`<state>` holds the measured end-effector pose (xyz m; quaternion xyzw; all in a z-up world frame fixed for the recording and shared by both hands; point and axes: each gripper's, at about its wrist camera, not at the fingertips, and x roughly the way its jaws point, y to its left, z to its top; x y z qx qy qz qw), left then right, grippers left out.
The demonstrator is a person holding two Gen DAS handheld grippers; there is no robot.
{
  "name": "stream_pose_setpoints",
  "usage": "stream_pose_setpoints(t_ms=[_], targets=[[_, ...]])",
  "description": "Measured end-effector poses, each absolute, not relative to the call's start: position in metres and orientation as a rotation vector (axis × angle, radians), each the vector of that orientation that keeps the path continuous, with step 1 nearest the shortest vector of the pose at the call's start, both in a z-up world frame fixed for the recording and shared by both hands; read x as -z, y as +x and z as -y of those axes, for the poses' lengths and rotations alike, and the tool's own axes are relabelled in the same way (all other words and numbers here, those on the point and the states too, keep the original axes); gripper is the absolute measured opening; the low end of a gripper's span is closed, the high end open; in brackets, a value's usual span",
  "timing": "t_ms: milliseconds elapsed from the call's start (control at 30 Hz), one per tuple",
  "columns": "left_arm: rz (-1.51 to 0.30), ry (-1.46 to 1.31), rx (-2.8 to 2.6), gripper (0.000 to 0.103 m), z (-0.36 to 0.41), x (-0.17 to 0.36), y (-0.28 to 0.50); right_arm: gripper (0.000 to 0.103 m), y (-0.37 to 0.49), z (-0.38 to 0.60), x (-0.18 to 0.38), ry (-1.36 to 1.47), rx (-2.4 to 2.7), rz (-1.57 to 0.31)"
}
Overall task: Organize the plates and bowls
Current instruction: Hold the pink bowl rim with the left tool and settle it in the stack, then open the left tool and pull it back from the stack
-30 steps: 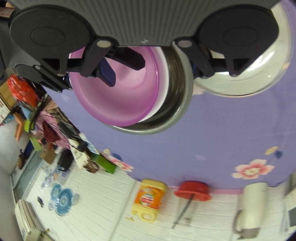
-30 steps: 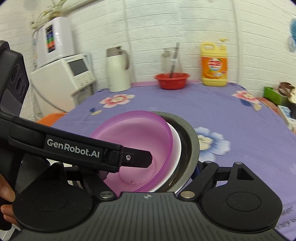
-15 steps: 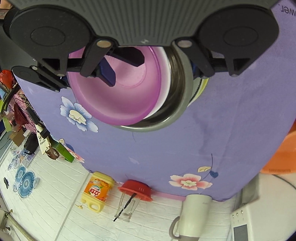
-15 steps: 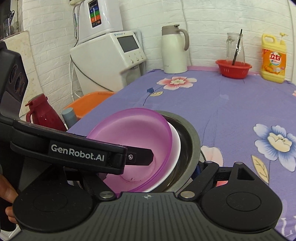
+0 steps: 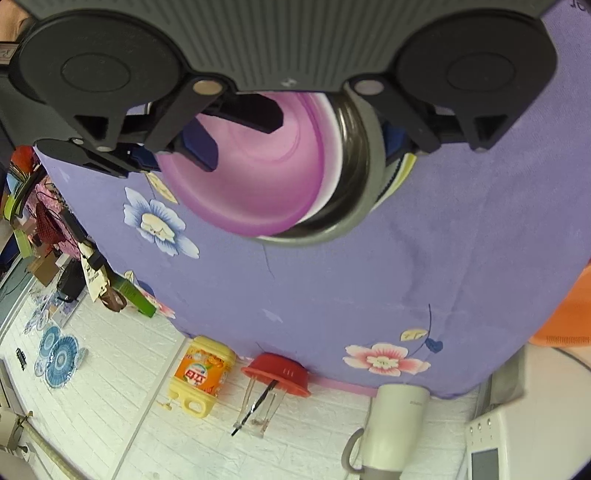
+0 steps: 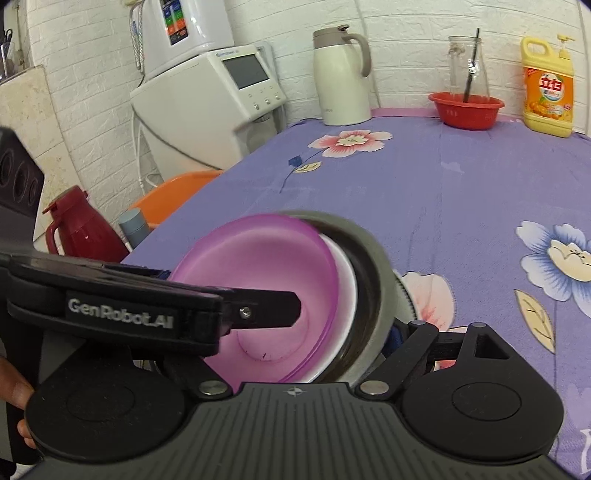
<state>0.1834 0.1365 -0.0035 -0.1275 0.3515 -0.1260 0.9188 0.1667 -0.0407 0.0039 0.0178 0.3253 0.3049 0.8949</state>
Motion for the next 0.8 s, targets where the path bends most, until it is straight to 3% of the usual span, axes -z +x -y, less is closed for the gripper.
stream_pose_setpoints(t_ms=[433, 800], targets=[[-0.622, -0.312, 0.164, 0.092, -0.142, -0.023, 0.18, 0.103, 0.165, 0.076, -0.022, 0.083, -0.503, -0.545], [-0.532, -0.242, 0.22, 0.093, -0.115, -0.039, 0.188, 0.103, 0.178, 0.105, -0.03, 0.083, -0.223, -0.541]])
